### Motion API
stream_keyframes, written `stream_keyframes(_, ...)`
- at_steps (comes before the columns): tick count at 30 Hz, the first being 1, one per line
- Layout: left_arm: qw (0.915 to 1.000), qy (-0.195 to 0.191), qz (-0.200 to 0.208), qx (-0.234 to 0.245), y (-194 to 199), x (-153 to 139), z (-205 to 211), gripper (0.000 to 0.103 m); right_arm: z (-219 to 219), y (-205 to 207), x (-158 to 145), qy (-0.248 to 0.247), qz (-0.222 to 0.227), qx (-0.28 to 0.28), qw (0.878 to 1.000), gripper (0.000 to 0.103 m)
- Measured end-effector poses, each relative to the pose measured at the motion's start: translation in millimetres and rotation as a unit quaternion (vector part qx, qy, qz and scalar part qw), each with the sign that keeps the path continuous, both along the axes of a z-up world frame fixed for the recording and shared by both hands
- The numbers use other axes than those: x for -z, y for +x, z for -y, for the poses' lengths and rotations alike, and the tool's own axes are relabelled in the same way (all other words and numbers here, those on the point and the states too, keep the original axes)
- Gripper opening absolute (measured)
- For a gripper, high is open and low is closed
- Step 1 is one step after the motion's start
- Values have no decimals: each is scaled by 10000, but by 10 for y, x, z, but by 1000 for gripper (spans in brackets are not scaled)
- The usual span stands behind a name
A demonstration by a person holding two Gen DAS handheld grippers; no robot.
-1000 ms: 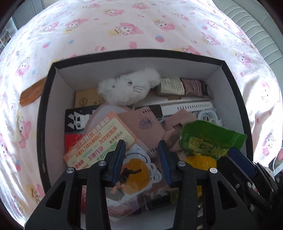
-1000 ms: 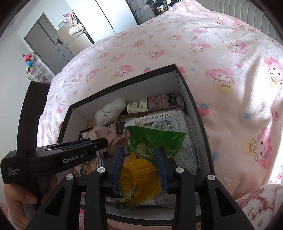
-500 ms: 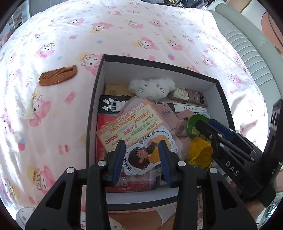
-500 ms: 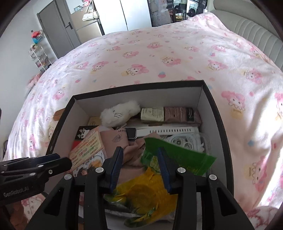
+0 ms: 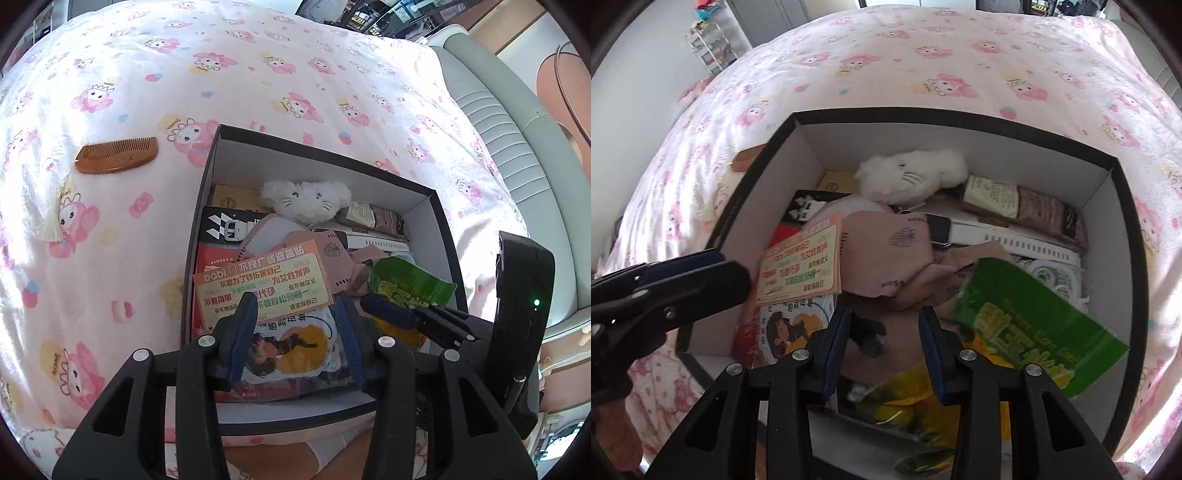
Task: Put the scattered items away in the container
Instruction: 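Withdraw the right tool from the box and move to the wooden comb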
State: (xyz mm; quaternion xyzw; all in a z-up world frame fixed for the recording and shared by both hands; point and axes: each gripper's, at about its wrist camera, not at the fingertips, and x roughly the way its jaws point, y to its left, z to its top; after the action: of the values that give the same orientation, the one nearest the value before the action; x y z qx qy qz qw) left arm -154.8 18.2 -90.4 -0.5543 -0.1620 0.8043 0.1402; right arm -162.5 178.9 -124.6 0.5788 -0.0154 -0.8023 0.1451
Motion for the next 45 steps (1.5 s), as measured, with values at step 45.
stream_keyframes(45,9692,417,-885,-2260,1013,-449,1714,48,1226,425,-1010,-944,-1069,-575,9881,36)
